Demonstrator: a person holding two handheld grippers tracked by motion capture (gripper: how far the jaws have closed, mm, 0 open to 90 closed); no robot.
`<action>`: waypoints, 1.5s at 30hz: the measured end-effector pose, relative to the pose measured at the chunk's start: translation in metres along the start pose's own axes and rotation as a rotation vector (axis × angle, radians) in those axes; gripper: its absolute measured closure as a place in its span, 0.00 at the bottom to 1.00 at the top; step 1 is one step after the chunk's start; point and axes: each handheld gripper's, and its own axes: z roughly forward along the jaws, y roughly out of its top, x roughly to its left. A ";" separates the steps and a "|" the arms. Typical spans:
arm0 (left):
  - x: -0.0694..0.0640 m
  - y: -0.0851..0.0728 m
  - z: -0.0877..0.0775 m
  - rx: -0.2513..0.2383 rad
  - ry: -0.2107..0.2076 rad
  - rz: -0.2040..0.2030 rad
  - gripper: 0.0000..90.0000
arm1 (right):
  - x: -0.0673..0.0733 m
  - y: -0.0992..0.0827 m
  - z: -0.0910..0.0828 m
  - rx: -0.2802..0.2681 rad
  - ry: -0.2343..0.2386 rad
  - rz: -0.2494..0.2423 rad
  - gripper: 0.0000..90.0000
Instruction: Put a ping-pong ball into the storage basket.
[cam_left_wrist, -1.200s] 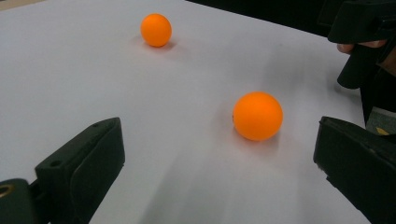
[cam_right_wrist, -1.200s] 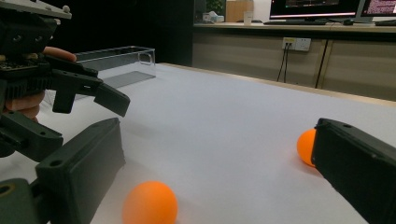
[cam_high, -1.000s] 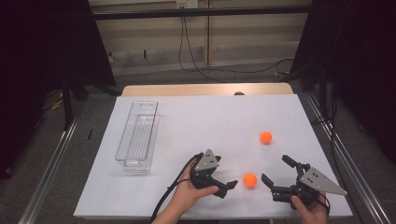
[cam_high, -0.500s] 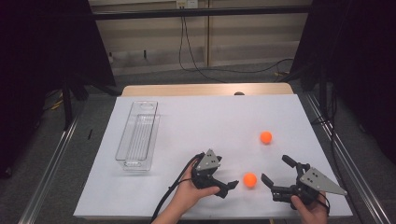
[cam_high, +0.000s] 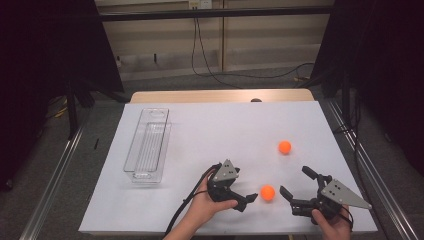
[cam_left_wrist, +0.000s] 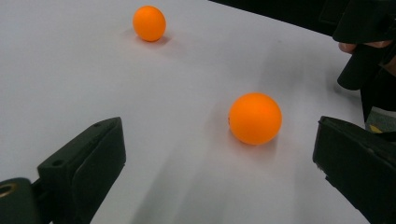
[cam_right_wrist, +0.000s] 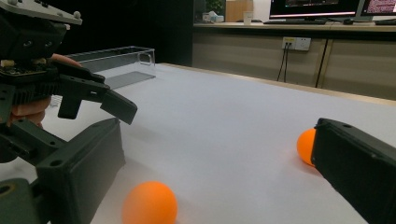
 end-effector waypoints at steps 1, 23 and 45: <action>0.000 0.000 0.000 0.000 0.000 0.003 0.03 | 0.000 0.000 0.000 0.001 0.000 0.000 0.02; -0.004 0.006 0.010 0.033 -0.027 0.027 0.04 | 0.000 0.000 0.000 0.001 0.000 -0.001 0.02; -0.009 0.010 0.020 0.053 -0.047 0.047 0.06 | 0.000 0.000 -0.001 0.000 0.000 -0.001 0.02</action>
